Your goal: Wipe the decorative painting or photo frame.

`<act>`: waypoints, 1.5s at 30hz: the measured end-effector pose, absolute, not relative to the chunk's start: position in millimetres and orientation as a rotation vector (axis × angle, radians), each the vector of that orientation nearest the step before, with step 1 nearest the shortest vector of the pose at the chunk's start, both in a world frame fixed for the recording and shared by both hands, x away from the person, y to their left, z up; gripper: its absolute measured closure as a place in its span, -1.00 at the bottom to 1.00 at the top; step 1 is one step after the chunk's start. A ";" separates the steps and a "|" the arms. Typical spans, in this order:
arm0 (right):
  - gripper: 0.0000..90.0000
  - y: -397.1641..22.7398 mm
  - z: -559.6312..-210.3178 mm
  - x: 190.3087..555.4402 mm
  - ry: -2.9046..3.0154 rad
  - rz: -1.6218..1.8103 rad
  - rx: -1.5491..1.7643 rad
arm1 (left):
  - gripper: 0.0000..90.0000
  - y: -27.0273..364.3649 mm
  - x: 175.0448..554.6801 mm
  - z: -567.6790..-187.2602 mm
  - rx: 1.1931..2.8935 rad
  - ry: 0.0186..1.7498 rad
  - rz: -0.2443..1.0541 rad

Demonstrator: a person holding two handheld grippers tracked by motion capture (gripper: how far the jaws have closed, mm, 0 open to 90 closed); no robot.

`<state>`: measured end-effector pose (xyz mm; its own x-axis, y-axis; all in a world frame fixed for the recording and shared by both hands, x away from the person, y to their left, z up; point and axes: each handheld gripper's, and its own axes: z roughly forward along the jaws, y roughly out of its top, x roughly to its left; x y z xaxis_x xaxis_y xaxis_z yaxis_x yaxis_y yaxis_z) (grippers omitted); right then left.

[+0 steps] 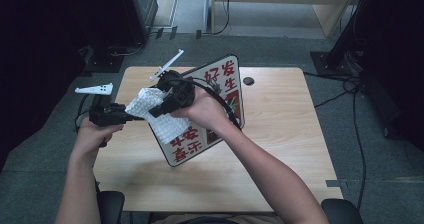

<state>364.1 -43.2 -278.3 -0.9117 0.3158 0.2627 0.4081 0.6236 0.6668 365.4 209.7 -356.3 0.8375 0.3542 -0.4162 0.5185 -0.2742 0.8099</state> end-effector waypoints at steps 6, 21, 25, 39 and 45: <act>0.72 -43.1 -285.0 362.6 -2.722 -1.154 -0.602 | 0.63 209.8 365.2 -356.4 1.891 0.656 -0.182; 0.71 -43.8 -302.4 358.1 -2.723 -1.118 -0.604 | 0.64 209.8 365.0 -356.2 1.892 0.659 -0.182; 0.72 -43.9 -308.9 356.4 -2.734 -1.108 -0.594 | 0.64 209.8 364.8 -356.1 1.892 0.659 -0.179; 0.72 -45.5 -328.8 352.4 -2.728 -1.091 -0.579 | 0.64 209.6 365.1 -356.7 1.894 0.657 -0.181; 0.72 -45.6 -338.7 350.3 -2.727 -1.074 -0.579 | 0.63 209.6 365.3 -357.1 1.896 0.657 -0.180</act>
<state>350.3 -45.6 -338.7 -0.9134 0.2963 0.2790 0.4070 0.6684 0.6225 365.3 209.6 -357.1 0.8366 0.3576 -0.4149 0.5194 -0.2772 0.8083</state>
